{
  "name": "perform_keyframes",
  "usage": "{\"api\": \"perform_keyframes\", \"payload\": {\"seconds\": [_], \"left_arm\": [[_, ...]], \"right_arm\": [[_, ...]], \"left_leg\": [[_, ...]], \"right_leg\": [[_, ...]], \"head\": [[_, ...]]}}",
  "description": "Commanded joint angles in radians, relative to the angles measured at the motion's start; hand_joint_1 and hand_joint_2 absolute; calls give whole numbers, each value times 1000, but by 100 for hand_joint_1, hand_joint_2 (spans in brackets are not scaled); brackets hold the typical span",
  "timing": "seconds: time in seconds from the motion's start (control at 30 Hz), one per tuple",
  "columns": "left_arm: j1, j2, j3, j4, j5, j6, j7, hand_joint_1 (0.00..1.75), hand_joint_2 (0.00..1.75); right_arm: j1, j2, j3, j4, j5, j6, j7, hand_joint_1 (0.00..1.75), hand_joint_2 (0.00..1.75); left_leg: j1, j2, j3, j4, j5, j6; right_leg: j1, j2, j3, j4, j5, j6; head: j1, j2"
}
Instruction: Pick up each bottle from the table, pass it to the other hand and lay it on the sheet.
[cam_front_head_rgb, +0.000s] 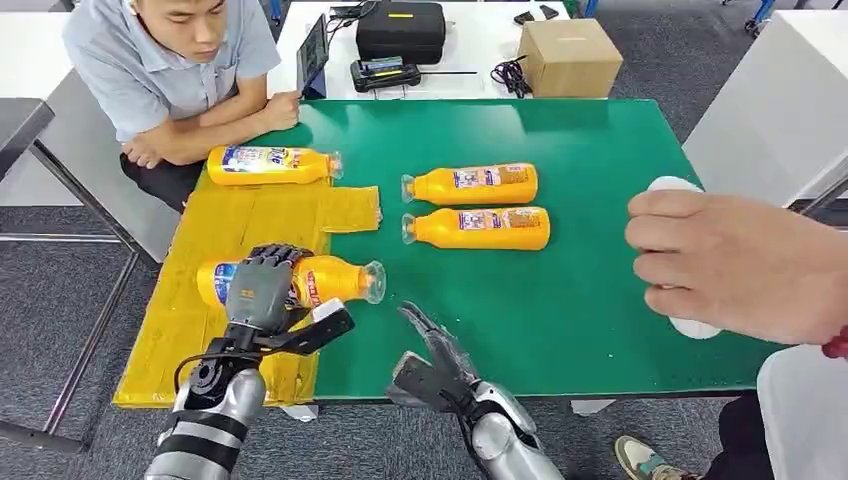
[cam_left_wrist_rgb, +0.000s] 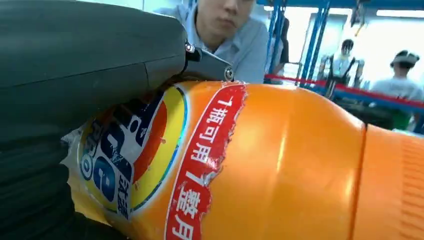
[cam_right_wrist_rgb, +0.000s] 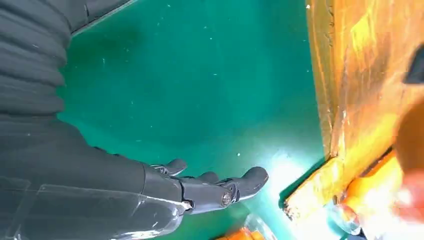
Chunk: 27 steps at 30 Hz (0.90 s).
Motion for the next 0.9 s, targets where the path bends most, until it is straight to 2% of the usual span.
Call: {"api": "perform_keyframes", "payload": {"seconds": [0.03,0.67,0.7,0.73,0.8,0.83,0.87,0.9], "left_arm": [[-131,90,36,271,-7,19,-11,175,175],[-131,84,46,271,-4,3,4,175,175],[-146,115,65,326,-26,-9,36,175,175],[-145,133,134,379,27,-11,12,175,175],[-147,165,193,445,16,-13,28,175,175],[-177,185,233,570,-32,-24,35,66,175],[-180,177,239,576,-24,-31,33,31,175],[-182,175,240,580,-23,-37,32,31,175]], "right_arm": [[-51,-32,27,40,-17,15,-10,0,175],[-47,-31,25,34,-27,13,-15,0,175],[-19,-21,3,-44,-68,1,-41,0,175],[37,-11,-16,-201,-112,14,-37,0,175],[93,-43,16,-367,-129,53,-16,0,175],[99,-73,86,-407,-140,73,-33,0,175],[97,-72,84,-403,-141,71,-32,0,175],[96,-72,83,-401,-141,70,-32,0,175]], "left_leg": [[0,1,2,-1,1,-2],[0,0,1,0,0,-1],[1,1,1,0,0,-1],[0,0,1,0,0,-1],[0,0,1,0,0,-1],[1,1,1,0,0,-2],[0,1,0,0,0,-1],[0,2,1,0,0,-1]], "right_leg": [[1,0,2,0,0,-2],[0,0,1,0,0,-1],[1,0,1,0,0,-1],[1,0,1,1,0,-1],[0,0,1,0,0,-1],[1,0,1,1,0,-2],[0,1,-1,1,0,-1],[0,1,0,1,0,-2]], "head": [[0,0],[0,0],[0,0],[0,0],[0,0],[0,0],[0,0],[0,0]]}}
